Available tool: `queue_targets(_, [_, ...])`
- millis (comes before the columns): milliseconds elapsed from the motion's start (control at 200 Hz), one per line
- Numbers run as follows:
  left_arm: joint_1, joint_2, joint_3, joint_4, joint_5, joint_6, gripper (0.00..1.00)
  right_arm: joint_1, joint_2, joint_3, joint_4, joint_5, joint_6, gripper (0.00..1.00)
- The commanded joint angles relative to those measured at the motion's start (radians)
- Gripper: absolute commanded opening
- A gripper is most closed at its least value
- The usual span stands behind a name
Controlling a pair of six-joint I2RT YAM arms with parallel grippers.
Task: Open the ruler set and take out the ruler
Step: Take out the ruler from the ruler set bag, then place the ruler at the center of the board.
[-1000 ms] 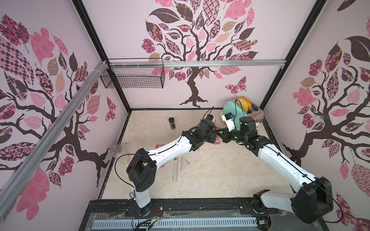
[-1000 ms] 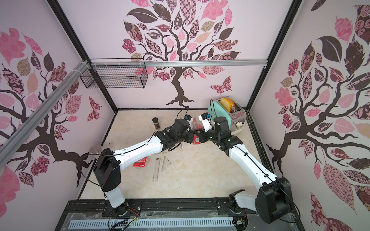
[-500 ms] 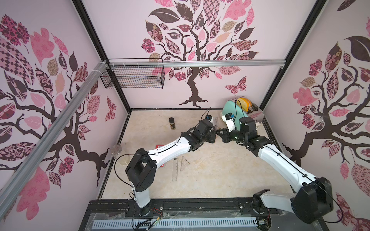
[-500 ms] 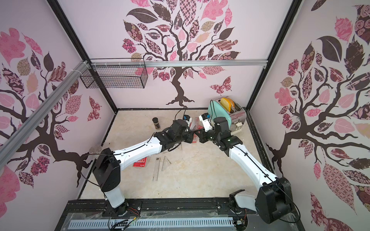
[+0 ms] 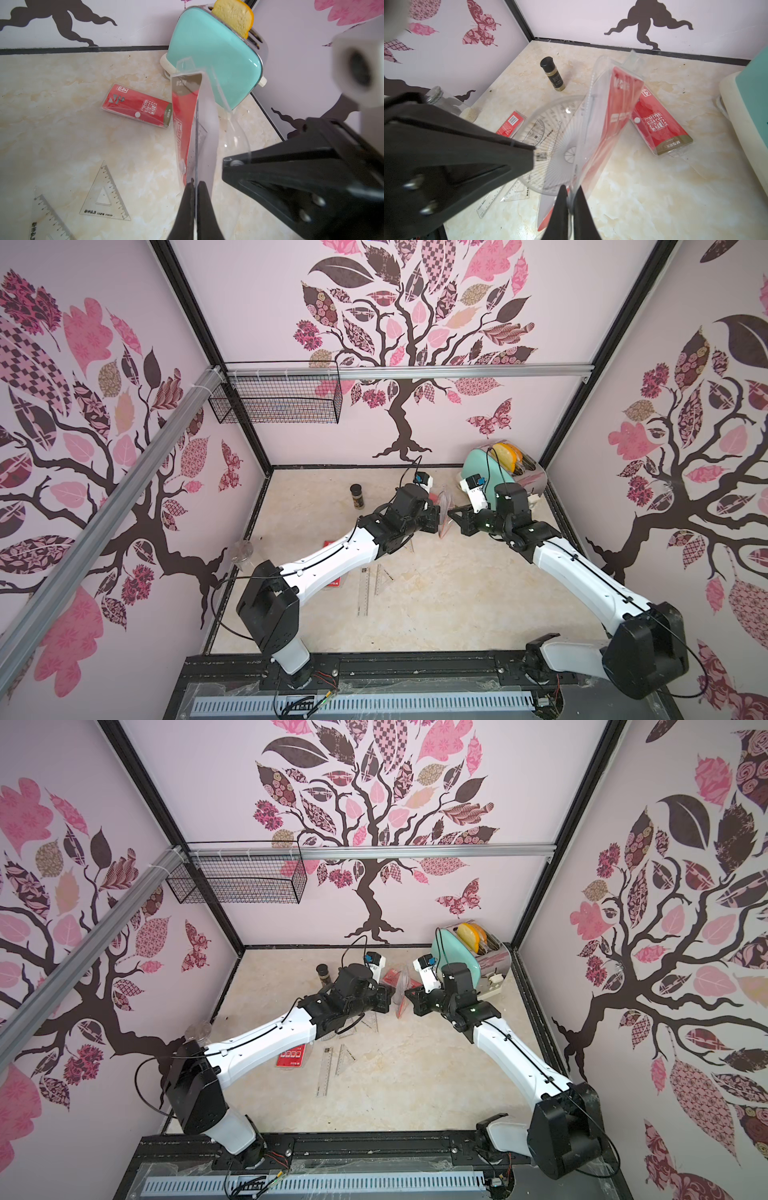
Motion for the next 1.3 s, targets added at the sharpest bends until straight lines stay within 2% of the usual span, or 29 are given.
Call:
queue_targets(0, [0.011,-0.051,-0.028,0.014,0.046,-0.006,0.00,-0.006,0.016,0.010,0.018,0.046,-0.006,0.00])
queue_targets(165, [0.048,-0.125,-0.078,0.039,0.148,-0.026,0.00,-0.006,0.031,0.015,0.014,0.072,-0.007,0.00])
queue_targets(245, [0.066,-0.158,-0.103,0.042,0.159,-0.025,0.00,-0.005,0.030,0.016,0.006,0.085,-0.008,0.00])
queue_targets(410, [0.131,-0.150,-0.155,0.056,0.218,-0.043,0.00,-0.005,0.007,0.014,-0.006,0.100,-0.013,0.00])
queue_targets(645, [0.159,0.013,-0.172,0.143,0.286,-0.091,0.00,-0.005,-0.053,0.008,-0.034,0.109,-0.016,0.00])
queue_targets(875, [0.178,0.201,-0.107,0.158,0.307,-0.105,0.00,-0.006,-0.127,0.005,-0.056,0.105,-0.019,0.00])
queue_targets(1150, [0.257,0.362,-0.092,0.275,0.501,-0.206,0.00,-0.005,-0.158,0.003,-0.068,0.110,-0.023,0.00])
queue_targets(1290, [0.267,0.418,-0.067,0.295,0.557,-0.237,0.00,-0.005,-0.150,0.005,-0.069,0.112,-0.025,0.00])
